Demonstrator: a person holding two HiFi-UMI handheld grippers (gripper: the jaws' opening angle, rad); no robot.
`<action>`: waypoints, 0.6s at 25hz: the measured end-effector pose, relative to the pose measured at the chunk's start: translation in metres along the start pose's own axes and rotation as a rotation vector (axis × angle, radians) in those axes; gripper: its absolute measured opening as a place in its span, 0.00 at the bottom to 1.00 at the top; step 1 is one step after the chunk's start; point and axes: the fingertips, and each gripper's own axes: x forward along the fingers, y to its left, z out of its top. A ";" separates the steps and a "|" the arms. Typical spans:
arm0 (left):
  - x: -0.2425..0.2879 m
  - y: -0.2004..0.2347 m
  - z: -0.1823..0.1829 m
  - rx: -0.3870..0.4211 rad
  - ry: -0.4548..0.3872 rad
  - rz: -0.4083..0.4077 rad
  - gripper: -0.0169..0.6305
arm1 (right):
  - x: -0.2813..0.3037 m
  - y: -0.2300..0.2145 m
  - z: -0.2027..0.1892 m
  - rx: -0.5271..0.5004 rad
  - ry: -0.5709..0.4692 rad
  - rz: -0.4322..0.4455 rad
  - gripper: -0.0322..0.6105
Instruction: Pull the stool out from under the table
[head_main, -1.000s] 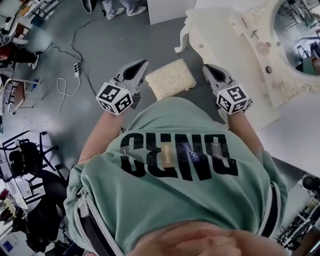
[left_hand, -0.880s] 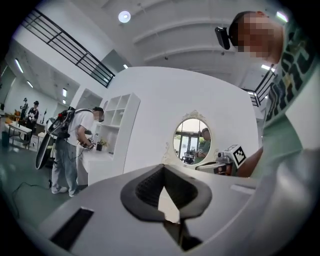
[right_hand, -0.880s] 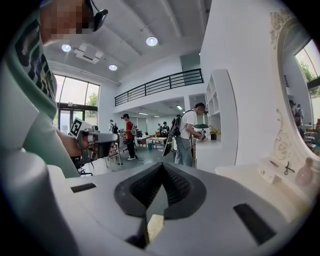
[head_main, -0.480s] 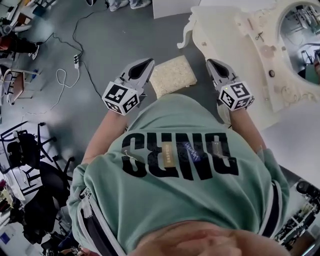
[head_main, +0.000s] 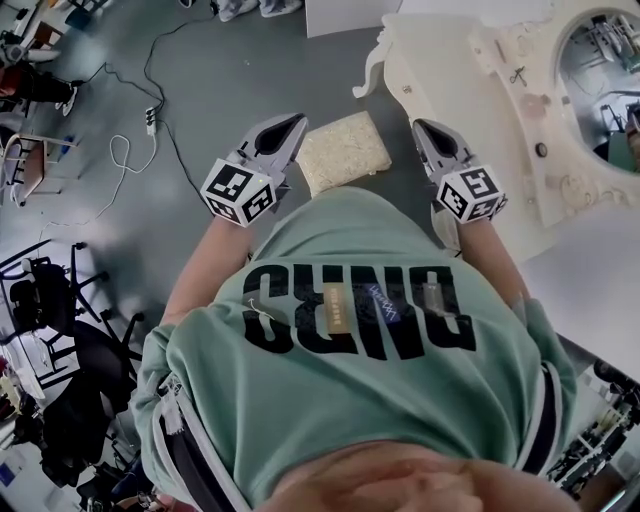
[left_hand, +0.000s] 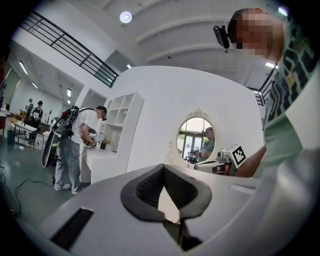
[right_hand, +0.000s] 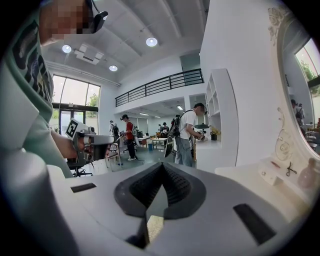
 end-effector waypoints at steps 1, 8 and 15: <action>-0.001 0.000 0.000 0.000 0.000 -0.001 0.04 | 0.000 0.000 0.000 -0.002 0.000 -0.002 0.04; -0.005 -0.006 -0.001 0.007 0.008 -0.013 0.04 | -0.006 0.000 -0.002 -0.014 0.018 -0.019 0.04; -0.002 -0.007 -0.003 0.022 0.021 -0.015 0.04 | -0.006 0.000 -0.003 -0.035 0.024 -0.006 0.04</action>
